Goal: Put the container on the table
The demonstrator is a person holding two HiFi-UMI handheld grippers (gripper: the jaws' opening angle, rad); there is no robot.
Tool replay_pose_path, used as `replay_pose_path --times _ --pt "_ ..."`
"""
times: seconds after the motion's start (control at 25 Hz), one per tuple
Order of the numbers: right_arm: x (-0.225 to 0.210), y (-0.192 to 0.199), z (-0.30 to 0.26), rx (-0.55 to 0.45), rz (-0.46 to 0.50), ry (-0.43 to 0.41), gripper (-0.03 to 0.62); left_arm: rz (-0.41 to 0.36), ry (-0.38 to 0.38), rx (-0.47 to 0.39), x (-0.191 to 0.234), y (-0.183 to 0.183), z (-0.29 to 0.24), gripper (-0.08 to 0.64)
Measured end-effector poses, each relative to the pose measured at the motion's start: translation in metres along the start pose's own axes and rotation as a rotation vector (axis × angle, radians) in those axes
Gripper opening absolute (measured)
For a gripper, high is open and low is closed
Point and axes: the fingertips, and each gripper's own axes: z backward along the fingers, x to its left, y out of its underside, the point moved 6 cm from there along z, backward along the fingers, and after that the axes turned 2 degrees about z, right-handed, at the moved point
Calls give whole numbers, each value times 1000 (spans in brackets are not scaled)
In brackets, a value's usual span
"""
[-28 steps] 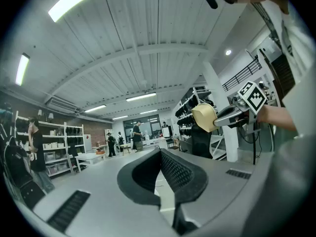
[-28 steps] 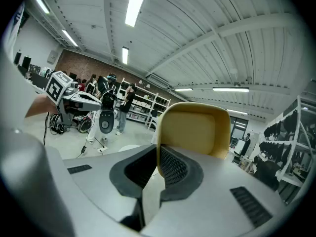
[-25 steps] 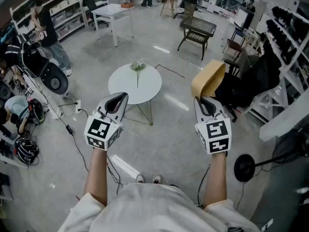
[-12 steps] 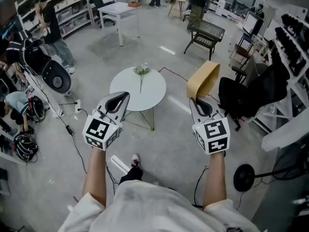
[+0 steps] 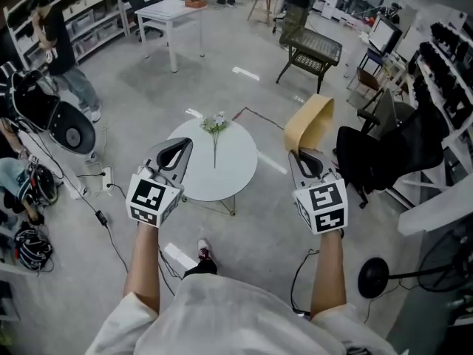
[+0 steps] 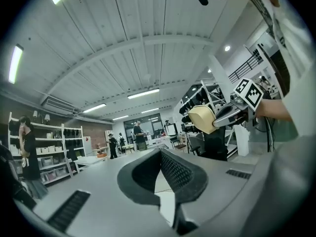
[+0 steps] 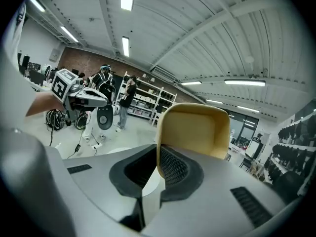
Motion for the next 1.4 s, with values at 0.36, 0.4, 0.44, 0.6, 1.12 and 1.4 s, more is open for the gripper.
replay_pose_path --times 0.36,0.4,0.44,0.6,1.12,1.4 --pt "-19 2 -151 150 -3 40 32 49 61 30 112 42 -87 17" --pt "-20 10 -167 175 -3 39 32 54 68 40 119 49 -96 17" --pt "-21 17 -183 200 -5 33 32 61 74 51 125 57 -105 17" --pt "-21 55 -241 295 12 -11 32 115 76 89 141 87 -135 17" --pt "22 236 -405 584 272 -347 34 203 -45 309 135 188 -187 17" --pt "56 290 -461 638 389 -485 37 265 -88 431 120 245 -189 17"
